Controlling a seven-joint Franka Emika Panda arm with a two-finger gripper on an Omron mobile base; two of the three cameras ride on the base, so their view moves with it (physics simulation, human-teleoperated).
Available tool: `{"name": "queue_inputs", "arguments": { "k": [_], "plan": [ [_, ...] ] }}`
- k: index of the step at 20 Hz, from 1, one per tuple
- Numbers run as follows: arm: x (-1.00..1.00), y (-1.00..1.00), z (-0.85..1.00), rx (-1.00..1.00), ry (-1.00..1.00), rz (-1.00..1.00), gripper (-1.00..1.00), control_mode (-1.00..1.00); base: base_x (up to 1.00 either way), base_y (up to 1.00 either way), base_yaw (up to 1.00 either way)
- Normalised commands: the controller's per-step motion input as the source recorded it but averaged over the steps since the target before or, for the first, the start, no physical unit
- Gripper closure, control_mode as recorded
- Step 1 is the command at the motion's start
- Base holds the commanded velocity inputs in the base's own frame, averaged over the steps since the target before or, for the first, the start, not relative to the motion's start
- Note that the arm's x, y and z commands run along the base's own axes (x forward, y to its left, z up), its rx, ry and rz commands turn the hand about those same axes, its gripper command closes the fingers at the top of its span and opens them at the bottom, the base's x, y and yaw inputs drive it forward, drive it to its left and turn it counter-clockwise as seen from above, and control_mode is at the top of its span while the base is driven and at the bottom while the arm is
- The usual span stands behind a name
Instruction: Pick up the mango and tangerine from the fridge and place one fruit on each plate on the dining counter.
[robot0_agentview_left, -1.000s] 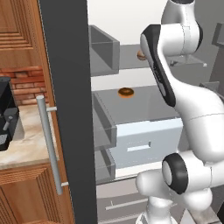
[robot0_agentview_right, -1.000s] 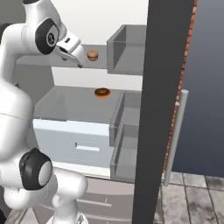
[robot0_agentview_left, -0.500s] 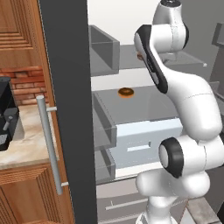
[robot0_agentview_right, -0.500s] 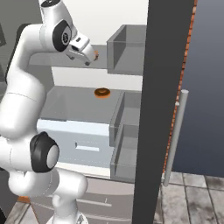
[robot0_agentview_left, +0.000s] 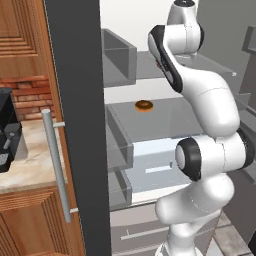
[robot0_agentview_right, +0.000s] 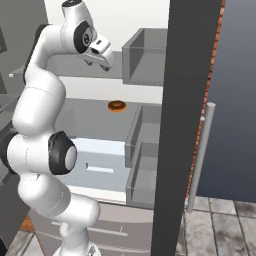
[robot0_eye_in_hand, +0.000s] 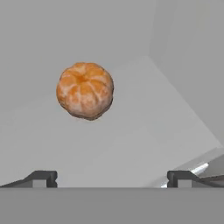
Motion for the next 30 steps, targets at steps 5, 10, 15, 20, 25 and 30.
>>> {"name": "queue_inputs", "arguments": {
  "k": [5,10,15,20,25,30],
  "plan": [
    [0.48,0.00,-0.04,0.00,0.00,0.00,-1.00,-1.00,0.00,0.00,0.00],
    [0.45,0.00,-0.11,0.00,0.02,0.00,-1.00,-1.00,0.00,0.00,0.00],
    [0.35,0.00,-0.24,0.00,0.04,0.00,-1.00,-1.00,0.00,0.00,0.00],
    [0.38,0.00,-0.21,0.00,0.00,0.00,-1.00,-1.00,0.00,0.00,0.00],
    [0.09,0.00,-0.30,0.00,0.00,0.00,1.00,-1.00,0.00,0.00,0.00],
    [-0.05,0.00,-0.44,-0.02,0.00,0.01,1.00,-1.00,0.00,0.00,0.00]
  ]
}}
